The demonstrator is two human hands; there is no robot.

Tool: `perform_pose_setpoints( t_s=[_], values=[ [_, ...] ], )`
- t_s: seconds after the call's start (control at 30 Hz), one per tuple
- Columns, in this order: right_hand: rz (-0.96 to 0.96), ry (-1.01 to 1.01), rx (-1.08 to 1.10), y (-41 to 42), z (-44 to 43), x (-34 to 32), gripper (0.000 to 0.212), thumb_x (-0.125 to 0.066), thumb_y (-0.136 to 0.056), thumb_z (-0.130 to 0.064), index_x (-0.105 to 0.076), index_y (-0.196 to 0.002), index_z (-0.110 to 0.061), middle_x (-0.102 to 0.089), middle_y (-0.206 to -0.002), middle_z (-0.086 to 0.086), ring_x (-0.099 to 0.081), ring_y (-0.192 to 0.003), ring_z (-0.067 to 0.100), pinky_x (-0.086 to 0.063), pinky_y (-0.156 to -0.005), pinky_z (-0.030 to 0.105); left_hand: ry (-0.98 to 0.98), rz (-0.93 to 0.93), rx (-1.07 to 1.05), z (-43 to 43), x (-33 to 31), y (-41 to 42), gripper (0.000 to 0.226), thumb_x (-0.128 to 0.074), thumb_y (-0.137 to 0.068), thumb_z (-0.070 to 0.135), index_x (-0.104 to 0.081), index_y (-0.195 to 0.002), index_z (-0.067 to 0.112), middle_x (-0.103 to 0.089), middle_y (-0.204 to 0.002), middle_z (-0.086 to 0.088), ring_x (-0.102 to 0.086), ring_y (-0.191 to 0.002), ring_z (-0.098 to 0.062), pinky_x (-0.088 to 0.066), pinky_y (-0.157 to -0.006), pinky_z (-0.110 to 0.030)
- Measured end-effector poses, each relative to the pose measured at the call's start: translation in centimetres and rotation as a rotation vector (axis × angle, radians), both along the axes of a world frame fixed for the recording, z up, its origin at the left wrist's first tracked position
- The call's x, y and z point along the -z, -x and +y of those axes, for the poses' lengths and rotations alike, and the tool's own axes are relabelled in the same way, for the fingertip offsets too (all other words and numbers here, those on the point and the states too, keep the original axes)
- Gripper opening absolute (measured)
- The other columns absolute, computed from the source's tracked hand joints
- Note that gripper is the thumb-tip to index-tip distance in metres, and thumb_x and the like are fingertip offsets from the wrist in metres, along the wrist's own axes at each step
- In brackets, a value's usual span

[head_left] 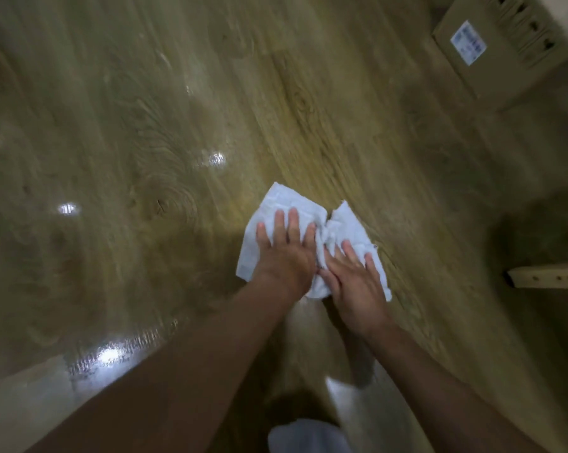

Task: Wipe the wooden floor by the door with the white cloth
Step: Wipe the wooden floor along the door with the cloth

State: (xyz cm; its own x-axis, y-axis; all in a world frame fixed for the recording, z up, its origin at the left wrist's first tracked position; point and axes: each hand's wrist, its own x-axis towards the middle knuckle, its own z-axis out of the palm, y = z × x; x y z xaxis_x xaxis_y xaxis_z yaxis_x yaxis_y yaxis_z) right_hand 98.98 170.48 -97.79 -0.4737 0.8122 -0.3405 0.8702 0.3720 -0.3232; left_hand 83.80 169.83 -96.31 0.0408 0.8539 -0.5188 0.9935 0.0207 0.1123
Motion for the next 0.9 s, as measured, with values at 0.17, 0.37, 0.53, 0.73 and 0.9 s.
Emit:
perform_pose_setpoints(
  t_s=[0.17, 0.37, 0.53, 0.73, 0.9],
  values=[
    [0.079, 0.044, -0.028, 2.4, 8.1, 0.0, 0.046, -0.02, -0.103, -0.041, -0.017, -0.149, -0.042, -0.013, -0.158, -0.019, -0.003, -0.148, 0.015, 0.002, -0.116, 0.047, -0.014, -0.057, -0.233, 6.0, 0.2, 1.4, 0.07, -0.027, -0.099, 0.048, 0.014, -0.15, 0.025, 0.025, -0.155, -0.014, 0.023, -0.143, -0.034, 0.01, -0.113, -0.057],
    [0.163, 0.004, 0.113, -1.3, 4.3, -0.1, 0.047, -0.019, -0.102, -0.042, -0.026, -0.149, -0.037, -0.026, -0.156, -0.014, -0.008, -0.148, 0.014, -0.002, -0.117, 0.043, -0.061, 0.014, -0.043, 5.4, 0.2, -2.1, 0.069, -0.03, -0.099, 0.046, 0.01, -0.151, 0.022, 0.019, -0.156, -0.017, 0.017, -0.144, -0.037, 0.002, -0.113, -0.06],
    [0.13, -0.051, 0.074, -3.1, 5.6, 0.6, 0.048, -0.022, -0.098, -0.042, -0.037, -0.143, -0.037, -0.035, -0.151, -0.015, -0.013, -0.146, 0.011, 0.001, -0.116, 0.036, -0.036, 0.004, -0.005, 5.9, 1.0, -3.2, 0.071, -0.03, -0.099, 0.047, 0.012, -0.151, 0.022, 0.021, -0.156, -0.016, 0.017, -0.144, -0.036, 0.002, -0.114, -0.058],
    [0.174, 0.008, 0.048, -3.4, 12.7, 0.7, 0.045, -0.029, -0.103, -0.035, -0.027, -0.148, -0.039, -0.025, -0.156, -0.015, -0.01, -0.147, 0.014, 0.001, -0.117, 0.042, -0.019, -0.001, -0.154, 12.3, 0.6, -4.5, 0.068, -0.032, -0.1, 0.043, 0.006, -0.152, 0.022, 0.016, -0.156, -0.019, 0.014, -0.144, -0.04, 0.001, -0.113, -0.062],
    [0.175, -0.095, 0.134, -7.1, 6.9, 0.4, 0.048, -0.019, -0.098, -0.043, -0.038, -0.142, -0.039, -0.038, -0.147, -0.021, -0.019, -0.145, 0.011, 0.0, -0.116, 0.037, -0.063, 0.009, 0.012, 7.9, 0.6, -7.8, 0.073, -0.01, -0.089, 0.054, 0.013, -0.151, 0.022, 0.019, -0.156, -0.016, 0.016, -0.144, -0.036, 0.001, -0.113, -0.061]
  ],
)
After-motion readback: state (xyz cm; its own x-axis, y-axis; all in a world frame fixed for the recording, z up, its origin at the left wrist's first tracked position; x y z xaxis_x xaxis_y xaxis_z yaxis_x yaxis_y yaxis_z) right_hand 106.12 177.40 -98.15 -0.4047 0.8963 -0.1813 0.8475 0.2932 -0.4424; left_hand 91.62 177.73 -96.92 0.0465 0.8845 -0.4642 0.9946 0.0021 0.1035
